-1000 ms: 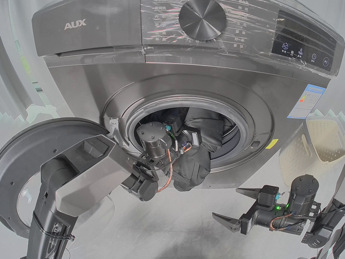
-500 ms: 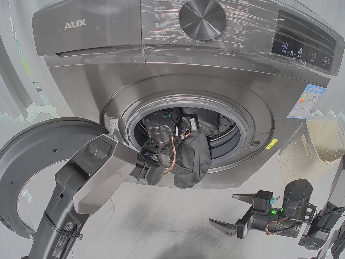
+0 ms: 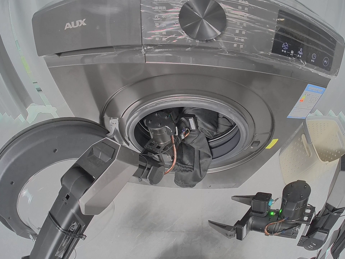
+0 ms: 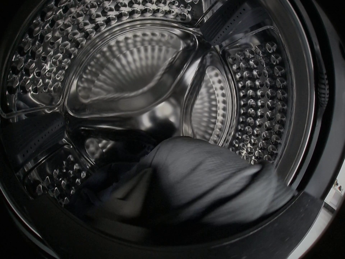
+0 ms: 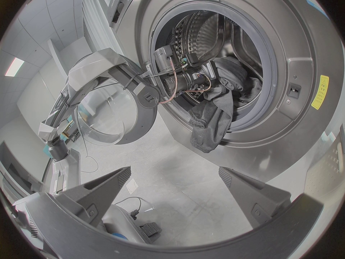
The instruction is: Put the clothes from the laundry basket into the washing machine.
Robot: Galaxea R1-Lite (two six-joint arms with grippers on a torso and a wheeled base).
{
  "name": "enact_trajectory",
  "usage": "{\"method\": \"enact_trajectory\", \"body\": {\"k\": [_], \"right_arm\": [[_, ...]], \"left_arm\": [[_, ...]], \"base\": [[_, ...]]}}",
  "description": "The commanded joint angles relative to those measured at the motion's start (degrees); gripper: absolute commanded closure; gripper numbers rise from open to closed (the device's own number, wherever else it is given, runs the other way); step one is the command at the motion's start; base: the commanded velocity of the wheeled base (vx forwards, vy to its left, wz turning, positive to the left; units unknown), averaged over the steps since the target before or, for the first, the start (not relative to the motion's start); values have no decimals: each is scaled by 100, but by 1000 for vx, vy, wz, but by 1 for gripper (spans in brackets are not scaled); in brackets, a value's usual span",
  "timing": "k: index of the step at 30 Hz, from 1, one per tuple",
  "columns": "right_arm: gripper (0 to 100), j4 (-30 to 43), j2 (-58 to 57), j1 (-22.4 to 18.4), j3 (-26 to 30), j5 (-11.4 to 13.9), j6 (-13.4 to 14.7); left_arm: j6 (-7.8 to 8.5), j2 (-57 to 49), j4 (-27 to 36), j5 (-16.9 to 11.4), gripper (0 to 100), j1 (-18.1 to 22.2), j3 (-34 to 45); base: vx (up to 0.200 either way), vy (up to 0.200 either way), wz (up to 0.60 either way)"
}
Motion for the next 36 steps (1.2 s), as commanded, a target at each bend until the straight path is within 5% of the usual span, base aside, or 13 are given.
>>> {"method": "enact_trajectory", "body": {"k": [1,11,25,26,31,36], "right_arm": [[0,-5,4,2,6,4,-5],[0,3,-13,2,-3,4,-5],[0,-5,-13,2,-3,4,-5],[0,-5,-13,2,-11,4,-5],[0,-5,-13,11,-11,4,-5],[0,-5,13,108,-11,4,13]], "left_arm": [[-23,-375,128,-7,0,-13,537],[21,-1175,840,-508,0,-207,2075],[302,-489,866,-605,0,-207,1891],[293,-463,875,-579,100,-198,1803],[249,-234,769,-394,100,-163,968],[214,275,673,300,100,-40,-817]], "base": [[0,0,0],[0,0,0],[0,0,0],[0,0,0],[0,0,0],[0,0,0]]}}
